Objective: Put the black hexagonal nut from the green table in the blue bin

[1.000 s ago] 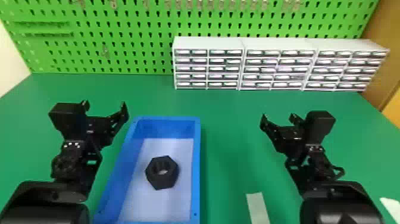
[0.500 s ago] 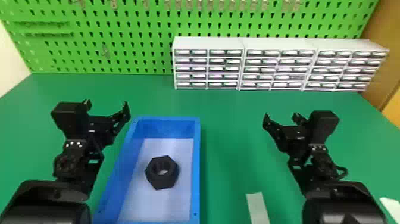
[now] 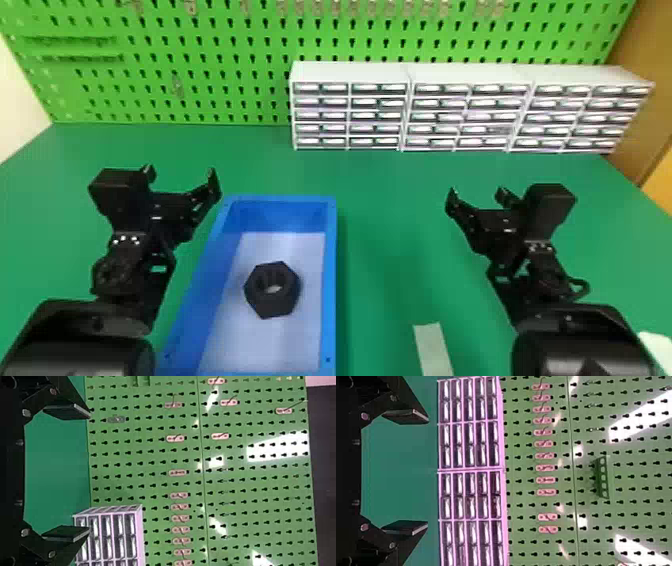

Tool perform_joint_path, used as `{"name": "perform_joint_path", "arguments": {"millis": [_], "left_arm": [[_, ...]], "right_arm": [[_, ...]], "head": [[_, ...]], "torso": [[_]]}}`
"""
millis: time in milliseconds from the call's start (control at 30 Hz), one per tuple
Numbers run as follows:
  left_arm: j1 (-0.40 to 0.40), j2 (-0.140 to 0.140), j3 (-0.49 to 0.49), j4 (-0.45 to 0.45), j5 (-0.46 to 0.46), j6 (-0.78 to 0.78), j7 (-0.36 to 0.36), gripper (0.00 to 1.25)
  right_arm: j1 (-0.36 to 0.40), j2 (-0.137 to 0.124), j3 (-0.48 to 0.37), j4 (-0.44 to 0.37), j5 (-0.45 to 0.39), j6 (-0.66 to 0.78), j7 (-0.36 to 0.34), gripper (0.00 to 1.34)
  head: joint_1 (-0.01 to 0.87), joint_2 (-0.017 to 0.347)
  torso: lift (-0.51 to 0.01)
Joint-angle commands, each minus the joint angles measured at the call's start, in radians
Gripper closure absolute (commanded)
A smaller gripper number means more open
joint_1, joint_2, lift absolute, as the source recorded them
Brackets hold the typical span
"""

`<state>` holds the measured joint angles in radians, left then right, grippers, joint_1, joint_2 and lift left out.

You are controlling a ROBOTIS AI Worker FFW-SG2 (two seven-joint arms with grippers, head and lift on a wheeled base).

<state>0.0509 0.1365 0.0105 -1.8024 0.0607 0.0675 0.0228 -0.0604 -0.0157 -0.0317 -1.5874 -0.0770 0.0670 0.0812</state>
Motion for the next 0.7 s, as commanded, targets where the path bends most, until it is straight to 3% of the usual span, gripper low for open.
{"name": "perform_joint_path", "arguments": {"millis": [0, 667], "left_arm": [[0.000, 0.000, -0.004, 0.000, 0.001, 0.000, 0.002, 0.25], [0.004, 0.000, 0.003, 0.000, 0.004, 0.000, 0.002, 0.25]], "right_arm": [[0.001, 0.003, 0.003, 0.000, 0.010, 0.000, 0.000, 0.35], [0.001, -0.003, 0.013, 0.001, 0.016, 0.007, 0.000, 0.35]], "head": [[0.686, 0.052], [0.686, 0.052]], "torso": [[-0.097], [-0.097]]}}
